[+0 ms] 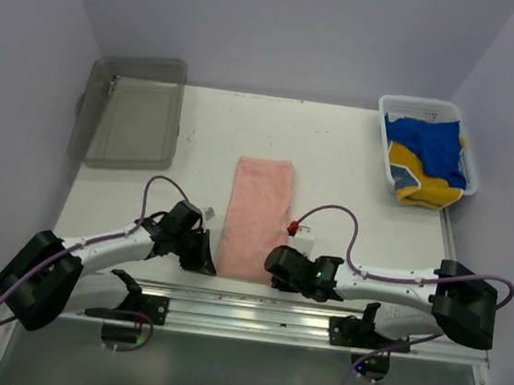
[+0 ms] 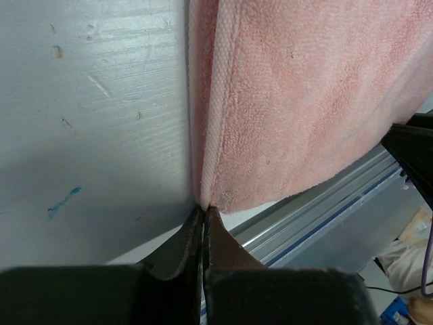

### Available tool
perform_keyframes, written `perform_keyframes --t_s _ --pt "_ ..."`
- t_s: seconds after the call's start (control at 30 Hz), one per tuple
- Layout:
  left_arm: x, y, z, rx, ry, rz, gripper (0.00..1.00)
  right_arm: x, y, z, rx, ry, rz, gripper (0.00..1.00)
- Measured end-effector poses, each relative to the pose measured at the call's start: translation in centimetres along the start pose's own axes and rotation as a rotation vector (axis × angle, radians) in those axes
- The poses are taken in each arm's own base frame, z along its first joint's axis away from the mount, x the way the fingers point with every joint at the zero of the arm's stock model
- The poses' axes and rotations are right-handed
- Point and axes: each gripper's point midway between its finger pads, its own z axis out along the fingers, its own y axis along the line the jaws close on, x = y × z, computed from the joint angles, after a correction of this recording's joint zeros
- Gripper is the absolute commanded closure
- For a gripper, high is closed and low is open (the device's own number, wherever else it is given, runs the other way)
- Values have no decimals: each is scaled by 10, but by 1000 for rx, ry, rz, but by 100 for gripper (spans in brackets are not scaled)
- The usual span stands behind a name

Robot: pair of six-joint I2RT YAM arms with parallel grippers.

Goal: Roll the towels
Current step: Roll the towel

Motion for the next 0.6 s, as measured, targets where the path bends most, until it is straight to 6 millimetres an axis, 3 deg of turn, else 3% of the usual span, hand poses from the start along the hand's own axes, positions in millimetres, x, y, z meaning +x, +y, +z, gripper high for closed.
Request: perform_keyframes --t_s 0.13,0.37,0.6 --pt "0 0 0 -1 2 -6 100 3 2 4 -4 1 2 100" --pt "-8 0 -9 -62 -14 -16 100 -1 2 1 3 -16 12 100" --pt "-44 -31 -32 -75 -87 24 100 -36 7 -20 13 -105 7 100"
